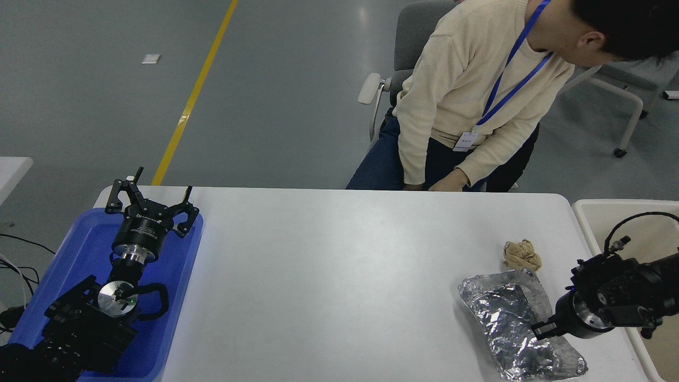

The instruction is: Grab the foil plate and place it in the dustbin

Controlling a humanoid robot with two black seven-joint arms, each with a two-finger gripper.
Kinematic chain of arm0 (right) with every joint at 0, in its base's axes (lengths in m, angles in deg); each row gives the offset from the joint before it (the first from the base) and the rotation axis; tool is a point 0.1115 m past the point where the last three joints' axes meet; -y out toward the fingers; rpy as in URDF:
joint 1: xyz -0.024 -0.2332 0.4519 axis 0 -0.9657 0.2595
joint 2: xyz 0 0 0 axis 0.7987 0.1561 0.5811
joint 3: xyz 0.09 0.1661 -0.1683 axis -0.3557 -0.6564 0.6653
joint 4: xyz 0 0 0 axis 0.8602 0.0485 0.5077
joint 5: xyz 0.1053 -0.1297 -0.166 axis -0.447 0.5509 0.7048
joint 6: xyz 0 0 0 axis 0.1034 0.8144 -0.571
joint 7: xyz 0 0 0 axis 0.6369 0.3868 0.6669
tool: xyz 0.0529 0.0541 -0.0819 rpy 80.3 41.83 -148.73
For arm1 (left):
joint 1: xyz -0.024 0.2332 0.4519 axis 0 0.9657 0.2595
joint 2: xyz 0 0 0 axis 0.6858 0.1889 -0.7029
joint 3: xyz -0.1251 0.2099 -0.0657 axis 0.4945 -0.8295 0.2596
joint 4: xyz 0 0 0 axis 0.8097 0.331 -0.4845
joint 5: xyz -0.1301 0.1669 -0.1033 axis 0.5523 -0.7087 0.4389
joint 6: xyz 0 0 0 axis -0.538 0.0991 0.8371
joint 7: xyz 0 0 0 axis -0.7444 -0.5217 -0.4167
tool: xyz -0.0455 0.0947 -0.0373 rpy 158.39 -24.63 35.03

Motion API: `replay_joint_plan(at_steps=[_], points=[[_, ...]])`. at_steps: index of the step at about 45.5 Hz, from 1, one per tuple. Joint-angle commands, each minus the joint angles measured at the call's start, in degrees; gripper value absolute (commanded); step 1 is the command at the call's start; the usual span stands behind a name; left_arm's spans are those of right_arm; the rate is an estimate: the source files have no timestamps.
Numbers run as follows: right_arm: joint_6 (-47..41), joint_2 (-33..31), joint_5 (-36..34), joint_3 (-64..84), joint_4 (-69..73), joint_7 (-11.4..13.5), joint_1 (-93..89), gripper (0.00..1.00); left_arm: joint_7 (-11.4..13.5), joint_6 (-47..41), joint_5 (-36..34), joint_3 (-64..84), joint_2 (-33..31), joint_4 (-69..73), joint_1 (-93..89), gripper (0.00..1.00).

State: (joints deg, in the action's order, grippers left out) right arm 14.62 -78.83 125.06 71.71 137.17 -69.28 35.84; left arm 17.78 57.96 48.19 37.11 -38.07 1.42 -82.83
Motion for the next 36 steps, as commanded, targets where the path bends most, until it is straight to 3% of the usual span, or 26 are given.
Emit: replay_joint_plan(at_steps=[1,8,14,21,28,36], points=[[-0.11,-3.58,-0.32,0.53,8.21,-0.29,5.83,0.00,-0.01,0.00,-0.01,0.00,0.00,0.00,0.01,1.00],[-1.42,-5.69,-0.32,0.88,14.54,-0.38,10.13,0.00,-0.01,0.00,-0.01,0.00,0.00,0.00,0.01,1.00],[-7.65,-4.99,-0.41,4.66,19.64,-0.46,16.98,0.00,-0.01,0.00,-0.01,0.00,0.00,0.00,0.01,1.00],[-21.09,-4.81,-0.85,5.28,23.16,-0.55,26.21,0.00,-0.01,0.00,-0.01,0.00,0.00,0.00,0.01,1.00],[-36.14,-4.64,-6.90,5.28,23.16,-0.55,34.47,0.00,-0.01,0.00,-0.01,0.00,0.00,0.00,0.01,1.00],[-36.14,-5.16,-10.69,5.28,23.25,-0.55,44.32,0.00,-0.01,0.00,-0.01,0.00,0.00,0.00,0.01,1.00]])
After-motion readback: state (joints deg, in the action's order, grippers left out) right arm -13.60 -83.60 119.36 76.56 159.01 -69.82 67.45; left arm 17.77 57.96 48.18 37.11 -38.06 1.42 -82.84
